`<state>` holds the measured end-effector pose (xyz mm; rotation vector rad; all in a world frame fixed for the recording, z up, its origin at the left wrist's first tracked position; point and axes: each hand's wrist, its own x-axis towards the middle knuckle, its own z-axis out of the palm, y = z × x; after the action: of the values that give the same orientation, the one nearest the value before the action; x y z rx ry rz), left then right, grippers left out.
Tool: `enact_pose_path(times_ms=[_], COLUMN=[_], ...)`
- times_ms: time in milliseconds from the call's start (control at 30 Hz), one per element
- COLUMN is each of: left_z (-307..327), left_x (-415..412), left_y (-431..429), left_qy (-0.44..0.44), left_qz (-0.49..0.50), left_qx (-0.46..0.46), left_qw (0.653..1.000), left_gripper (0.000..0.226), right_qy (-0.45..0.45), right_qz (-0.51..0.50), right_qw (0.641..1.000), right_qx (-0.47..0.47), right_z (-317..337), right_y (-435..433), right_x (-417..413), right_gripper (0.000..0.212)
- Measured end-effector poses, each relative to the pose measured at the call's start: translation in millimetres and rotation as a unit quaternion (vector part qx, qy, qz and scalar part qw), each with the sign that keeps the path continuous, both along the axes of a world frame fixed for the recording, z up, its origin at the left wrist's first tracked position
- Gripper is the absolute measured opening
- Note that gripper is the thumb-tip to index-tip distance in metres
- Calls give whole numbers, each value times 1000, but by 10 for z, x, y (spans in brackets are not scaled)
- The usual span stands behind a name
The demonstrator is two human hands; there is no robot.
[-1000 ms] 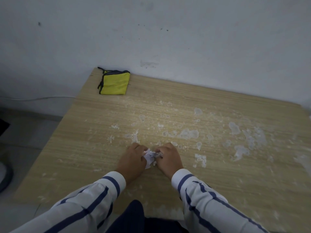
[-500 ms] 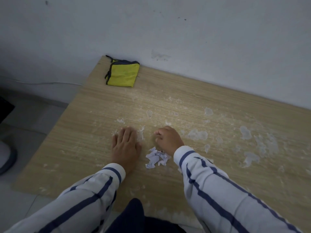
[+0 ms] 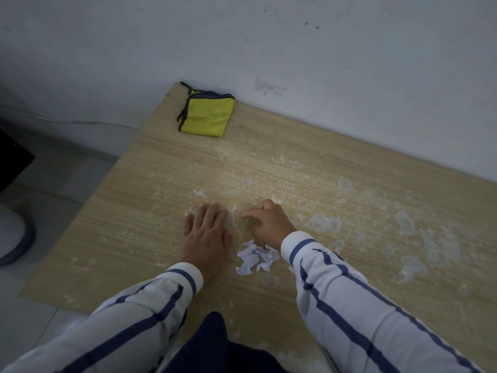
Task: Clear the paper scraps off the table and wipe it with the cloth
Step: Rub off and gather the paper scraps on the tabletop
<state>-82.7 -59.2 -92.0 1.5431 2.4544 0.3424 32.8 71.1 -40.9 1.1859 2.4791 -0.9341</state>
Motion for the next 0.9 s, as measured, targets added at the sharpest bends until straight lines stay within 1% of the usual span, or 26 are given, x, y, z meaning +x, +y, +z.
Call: enact_pose_path(times_ms=[200,333,500,567,667,800,900], left_z=[38,37,63,77,91,110,108], left_x=[-7,-13,-17,-23,-24,-25,-15], left_y=[-1,-12,-29,-40,-53,-32,-21], left_qy=[-11,-1,21,18,17,18,14], left_qz=[-14,-25,-38,-43,-57,-59,-54], left_qx=[-3,-4,-5,-11,-31,-30,-30], left_qw=[1000,1000,999,999,998,998,998], left_gripper=[55,49,39,41,53,66,69], right_qy=[7,10,-3,-2,-9,-17,-21], right_qz=[4,-2,25,26,32,46,55], right_qw=[1000,1000,999,1000,999,999,998], right_qx=[12,3,23,16,14,18,30], right_z=[-11,-4,-2,10,17,22,9], right_y=[-30,-22,-41,-34,-13,-14,-26], right_x=[-7,7,-11,-2,16,22,28], right_gripper=[52,52,51,50,50,52,54])
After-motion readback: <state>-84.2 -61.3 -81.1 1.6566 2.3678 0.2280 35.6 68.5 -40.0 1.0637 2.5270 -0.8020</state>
